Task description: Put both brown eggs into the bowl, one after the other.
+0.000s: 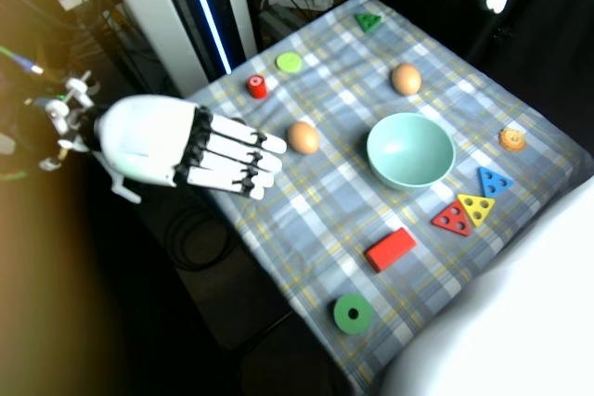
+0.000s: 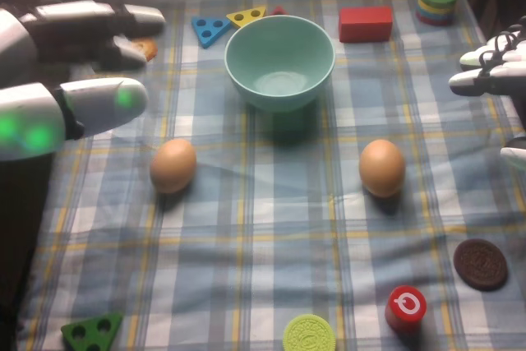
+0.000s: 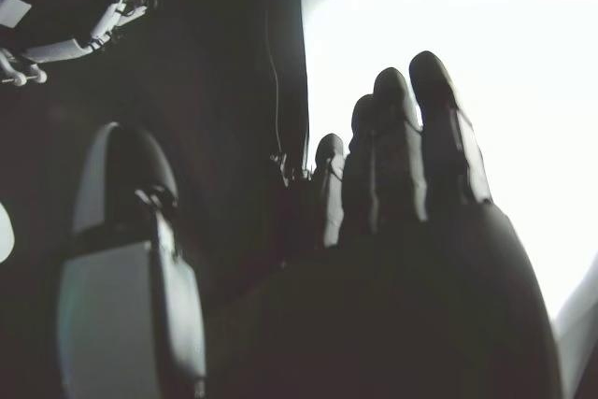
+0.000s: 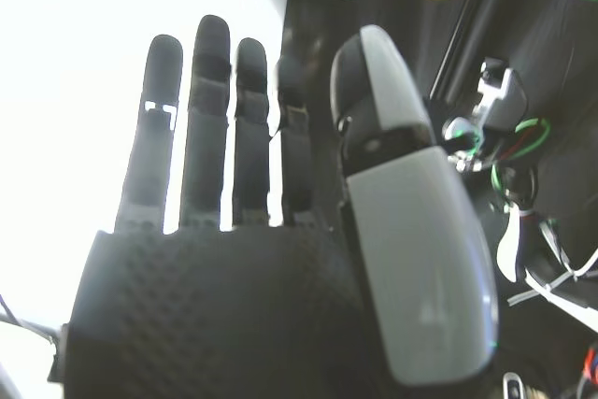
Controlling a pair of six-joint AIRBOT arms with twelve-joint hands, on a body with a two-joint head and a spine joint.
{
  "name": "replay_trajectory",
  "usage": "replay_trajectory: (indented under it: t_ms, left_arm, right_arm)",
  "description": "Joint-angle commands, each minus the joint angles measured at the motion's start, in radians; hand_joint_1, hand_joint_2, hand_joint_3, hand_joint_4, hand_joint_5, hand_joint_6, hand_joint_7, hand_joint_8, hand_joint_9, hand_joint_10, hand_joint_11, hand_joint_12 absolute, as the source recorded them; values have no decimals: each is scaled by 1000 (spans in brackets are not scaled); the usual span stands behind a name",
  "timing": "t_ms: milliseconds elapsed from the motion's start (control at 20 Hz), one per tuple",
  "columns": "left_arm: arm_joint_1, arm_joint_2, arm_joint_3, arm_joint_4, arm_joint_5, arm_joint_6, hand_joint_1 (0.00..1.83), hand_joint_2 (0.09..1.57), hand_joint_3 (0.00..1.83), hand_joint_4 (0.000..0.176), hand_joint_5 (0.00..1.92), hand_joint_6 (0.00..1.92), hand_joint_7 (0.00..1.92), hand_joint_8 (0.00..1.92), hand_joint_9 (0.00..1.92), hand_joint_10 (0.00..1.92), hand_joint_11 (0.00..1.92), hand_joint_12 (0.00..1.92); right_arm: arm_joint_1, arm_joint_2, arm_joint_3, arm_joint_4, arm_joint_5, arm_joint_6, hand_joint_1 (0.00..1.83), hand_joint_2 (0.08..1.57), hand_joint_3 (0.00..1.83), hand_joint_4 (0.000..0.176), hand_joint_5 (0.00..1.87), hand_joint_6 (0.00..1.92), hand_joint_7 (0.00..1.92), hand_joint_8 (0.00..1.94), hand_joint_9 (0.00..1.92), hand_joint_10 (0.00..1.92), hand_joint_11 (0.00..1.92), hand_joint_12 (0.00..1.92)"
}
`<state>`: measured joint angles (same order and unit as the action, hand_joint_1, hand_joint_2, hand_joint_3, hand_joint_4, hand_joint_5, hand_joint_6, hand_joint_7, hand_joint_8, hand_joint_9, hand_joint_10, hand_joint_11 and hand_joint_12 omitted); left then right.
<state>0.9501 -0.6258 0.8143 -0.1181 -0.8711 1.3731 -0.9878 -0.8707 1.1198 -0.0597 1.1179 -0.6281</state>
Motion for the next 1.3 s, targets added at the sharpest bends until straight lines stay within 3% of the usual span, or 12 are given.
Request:
replay_trajectory:
  t_ms: [0, 100, 200, 300, 350, 450, 550, 600, 700, 800, 1000, 1250]
  left_arm:
    - [-12, -4, 1, -11, -103, -3, 196, 1160, 5, 175, 376, 3, 642, 2, 575, 14, 0, 605]
    - [-13, -4, 2, -9, -93, -2, 168, 1154, 0, 176, 410, 6, 634, 0, 579, 6, 0, 671]
    - [-35, -11, 3, -16, -29, 68, 221, 1108, 0, 176, 368, 0, 585, 1, 545, 2, 0, 688]
    - [-83, -33, 3, -55, 70, 231, 355, 980, 0, 176, 445, 2, 645, 4, 607, 11, 0, 859]
    - [-115, -54, 2, -83, 132, 353, 412, 938, 0, 162, 476, 5, 685, 9, 700, 37, 0, 931]
    - [-158, -91, 2, -135, 202, 541, 425, 921, 0, 171, 475, 1, 659, 0, 723, 30, 0, 922]
    - [-188, -129, 14, -173, 266, 692, 366, 912, 0, 176, 471, 0, 642, 1, 709, 14, 0, 854]
    - [-201, -143, 28, -183, 295, 709, 378, 905, 0, 176, 411, 0, 575, 0, 639, 2, 0, 847]
    - [-227, -165, 53, -218, 337, 752, 440, 881, 0, 176, 388, 0, 537, 2, 619, 3, 0, 1117]
    - [-245, -189, 75, -280, 372, 845, 508, 860, 0, 176, 370, 0, 521, 0, 576, 0, 0, 1069]
    - [-261, -225, 118, -375, 410, 930, 526, 877, 2, 176, 329, 1, 518, 1, 561, 0, 0, 1187]
    - [-273, -261, 151, -437, 482, 1033, 618, 864, 1, 176, 356, 1, 563, 2, 570, 3, 0, 1003]
  right_arm:
    - [17, 0, 5, 18, 103, 1, 732, 1309, 21, 9, 461, 2, 412, 2, 357, 4, 234, 280]
    - [18, 1, 5, 14, 102, 1, 719, 1337, 0, 2, 437, 0, 406, 0, 363, 0, 218, 332]
    - [22, 1, 7, 11, 102, 1, 688, 1351, 0, 4, 420, 2, 398, 0, 368, 0, 160, 528]
    - [32, 4, 6, -7, 112, 10, 698, 1360, 0, 0, 418, 0, 393, 0, 354, 0, 56, 704]
    - [33, 9, 2, -14, 127, 12, 653, 1371, 3, 0, 417, 0, 405, 3, 376, 6, 58, 738]
    - [33, 16, -4, -18, 147, 12, 664, 1392, 1, 0, 416, 0, 438, 2, 417, 6, 64, 801]
    - [33, 24, -10, -27, 162, 14, 582, 1376, 0, 0, 430, 0, 375, 0, 374, 1, 106, 741]
    - [33, 25, -11, -31, 168, 18, 589, 1365, 0, 0, 433, 0, 372, 0, 379, 1, 144, 684]
    - [34, 29, -15, -37, 180, 22, 594, 1366, 0, 0, 440, 2, 395, 6, 402, 8, 180, 670]
    - [34, 33, -19, -42, 190, 24, 581, 1384, 0, 0, 439, 0, 396, 0, 393, 0, 172, 583]
    - [33, 33, -20, -42, 193, 30, 576, 1396, 0, 0, 450, 6, 416, 6, 413, 9, 187, 564]
    - [33, 33, -19, -42, 193, 32, 641, 1374, 0, 0, 485, 9, 454, 10, 459, 15, 239, 578]
